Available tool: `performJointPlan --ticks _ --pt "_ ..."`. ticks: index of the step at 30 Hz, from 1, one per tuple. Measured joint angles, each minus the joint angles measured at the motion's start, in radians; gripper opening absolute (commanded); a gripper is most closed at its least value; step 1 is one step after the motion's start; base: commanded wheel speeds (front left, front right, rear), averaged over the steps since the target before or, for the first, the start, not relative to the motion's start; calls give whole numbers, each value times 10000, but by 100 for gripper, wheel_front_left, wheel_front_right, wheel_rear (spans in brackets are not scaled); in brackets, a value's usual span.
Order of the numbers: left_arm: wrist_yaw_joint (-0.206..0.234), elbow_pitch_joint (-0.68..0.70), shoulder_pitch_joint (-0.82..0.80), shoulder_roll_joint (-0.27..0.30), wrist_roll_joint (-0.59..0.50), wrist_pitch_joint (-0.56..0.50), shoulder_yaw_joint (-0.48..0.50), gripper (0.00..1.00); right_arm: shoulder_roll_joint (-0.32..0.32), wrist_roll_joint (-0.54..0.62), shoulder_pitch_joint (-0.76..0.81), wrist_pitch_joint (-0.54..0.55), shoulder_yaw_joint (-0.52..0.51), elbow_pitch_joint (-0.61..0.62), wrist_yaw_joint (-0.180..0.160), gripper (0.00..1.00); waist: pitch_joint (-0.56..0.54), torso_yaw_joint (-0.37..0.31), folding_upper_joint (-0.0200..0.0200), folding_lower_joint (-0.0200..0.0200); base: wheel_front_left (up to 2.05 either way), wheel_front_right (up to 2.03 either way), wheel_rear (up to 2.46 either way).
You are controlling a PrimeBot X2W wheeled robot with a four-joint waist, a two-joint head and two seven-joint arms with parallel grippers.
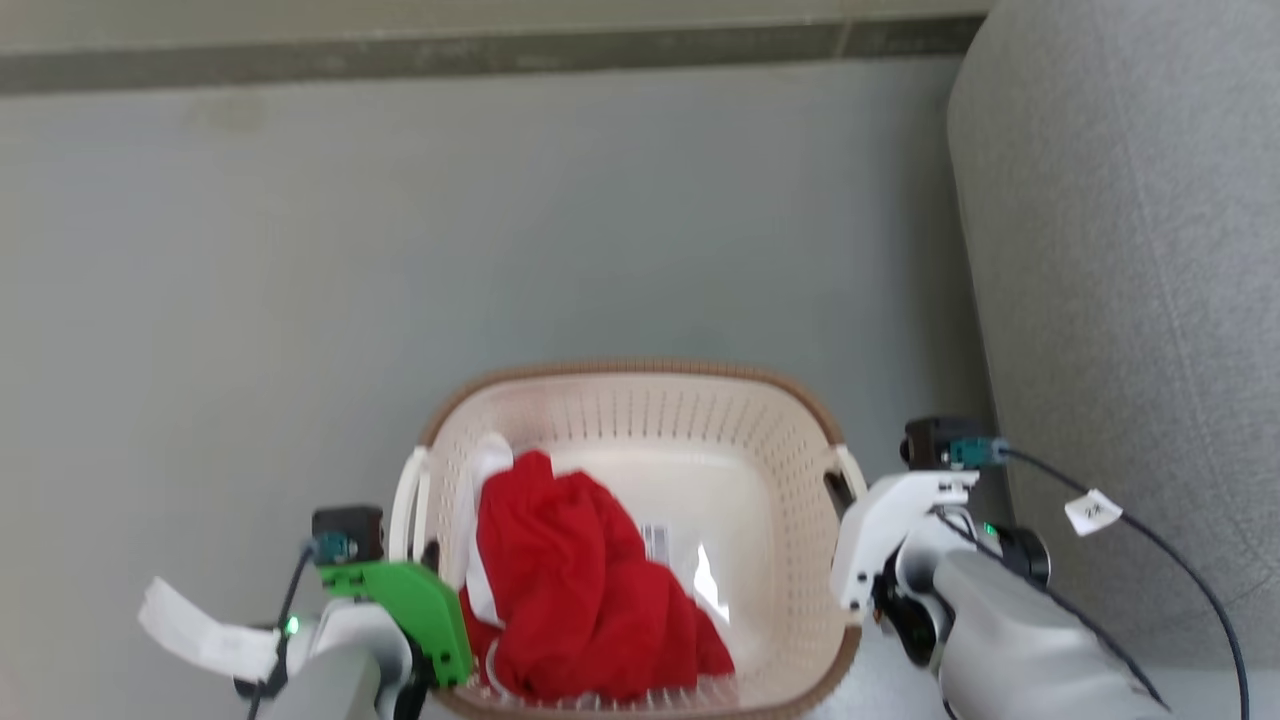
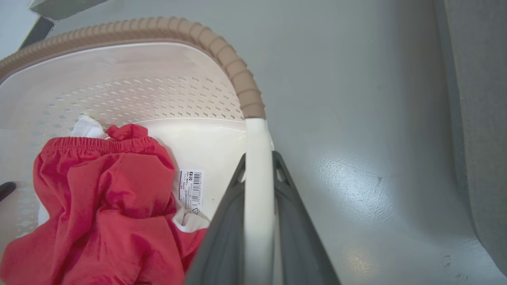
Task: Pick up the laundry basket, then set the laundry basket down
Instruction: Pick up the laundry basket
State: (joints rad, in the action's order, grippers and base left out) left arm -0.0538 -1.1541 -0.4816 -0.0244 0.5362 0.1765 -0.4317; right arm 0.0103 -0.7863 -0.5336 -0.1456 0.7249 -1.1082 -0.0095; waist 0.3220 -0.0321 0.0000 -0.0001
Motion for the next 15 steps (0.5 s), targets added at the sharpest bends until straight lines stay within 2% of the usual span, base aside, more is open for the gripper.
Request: performJointPlan --ticks 8,15 --pt "0 -44 879 13 286 -98 -307 0 0 -251 809 228 399 -8 -25 0 -1145 118 0 0 0 0 0" --pt "15 10 1258 38 642 -188 -594 0 -2 -510 1159 412 660 65 -199 0 -2020 177 0 0 0 0 0"
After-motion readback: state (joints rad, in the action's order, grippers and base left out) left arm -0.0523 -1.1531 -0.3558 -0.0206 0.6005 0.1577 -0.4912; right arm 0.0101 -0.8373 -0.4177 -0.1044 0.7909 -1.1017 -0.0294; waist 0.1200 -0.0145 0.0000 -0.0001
